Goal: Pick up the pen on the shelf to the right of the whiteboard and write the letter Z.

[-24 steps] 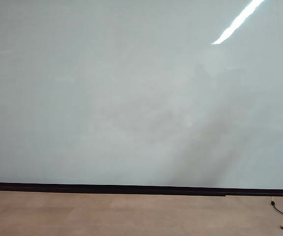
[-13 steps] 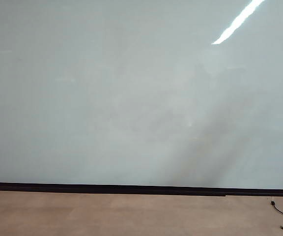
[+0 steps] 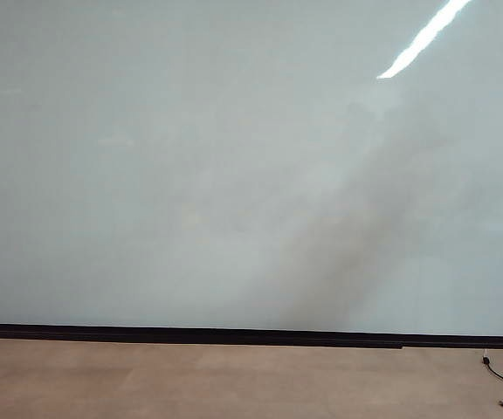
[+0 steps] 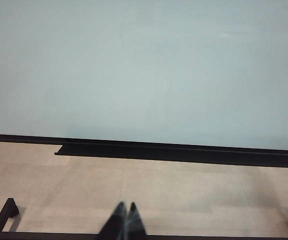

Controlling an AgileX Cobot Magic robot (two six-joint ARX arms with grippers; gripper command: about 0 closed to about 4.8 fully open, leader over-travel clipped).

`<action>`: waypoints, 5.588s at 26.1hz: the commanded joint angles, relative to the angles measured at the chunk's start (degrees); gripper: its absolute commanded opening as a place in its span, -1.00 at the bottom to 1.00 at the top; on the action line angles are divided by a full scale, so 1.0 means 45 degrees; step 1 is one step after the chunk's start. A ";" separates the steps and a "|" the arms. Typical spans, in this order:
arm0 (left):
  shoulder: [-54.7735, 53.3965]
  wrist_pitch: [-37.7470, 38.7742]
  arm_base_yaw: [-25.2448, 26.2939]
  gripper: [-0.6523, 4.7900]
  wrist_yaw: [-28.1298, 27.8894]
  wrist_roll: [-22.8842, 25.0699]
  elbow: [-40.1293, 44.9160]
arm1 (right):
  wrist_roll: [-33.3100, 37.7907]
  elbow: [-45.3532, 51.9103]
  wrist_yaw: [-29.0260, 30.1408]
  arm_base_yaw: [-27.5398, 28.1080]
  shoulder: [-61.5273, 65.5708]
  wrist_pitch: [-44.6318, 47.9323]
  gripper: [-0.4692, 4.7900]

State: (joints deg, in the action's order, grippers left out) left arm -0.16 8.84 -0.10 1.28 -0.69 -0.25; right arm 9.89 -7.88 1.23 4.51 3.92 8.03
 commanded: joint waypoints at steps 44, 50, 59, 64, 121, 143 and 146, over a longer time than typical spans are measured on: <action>-0.0005 -0.0068 0.0000 -0.78 0.0005 0.0053 -0.0029 | -0.5027 -0.3643 0.5493 0.4877 1.3687 0.7344 0.70; -0.0005 -0.0068 0.0000 -0.78 0.0005 0.0053 -0.0029 | -0.2880 -0.3677 0.6552 0.5887 1.6436 1.1001 0.70; -0.0005 -0.0068 0.0000 -0.78 0.0000 0.0053 -0.0029 | -0.1370 -0.4158 0.7227 0.5926 2.1109 1.6004 0.70; -0.0005 -0.0068 0.0000 -0.78 0.0005 0.0053 -0.0029 | -0.1345 -0.4804 0.7485 0.5921 2.2226 1.6164 0.69; -0.0005 -0.0068 0.0000 -0.78 0.0005 0.0053 -0.0029 | -0.0209 -0.6421 0.8068 0.5974 2.3979 1.6043 0.27; -0.0005 -0.0068 0.0000 -0.78 0.0005 0.0053 -0.0029 | -0.1175 -0.6426 0.7985 0.5795 2.4057 1.6009 0.07; -0.0005 -0.0068 0.0000 -0.78 0.0000 0.0053 -0.0029 | -0.1214 -0.6426 0.7980 0.5799 2.4062 1.5873 -0.03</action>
State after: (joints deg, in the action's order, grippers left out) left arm -0.16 8.84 -0.10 1.28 -0.69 -0.25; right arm 4.78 -36.67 37.26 30.57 112.25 79.29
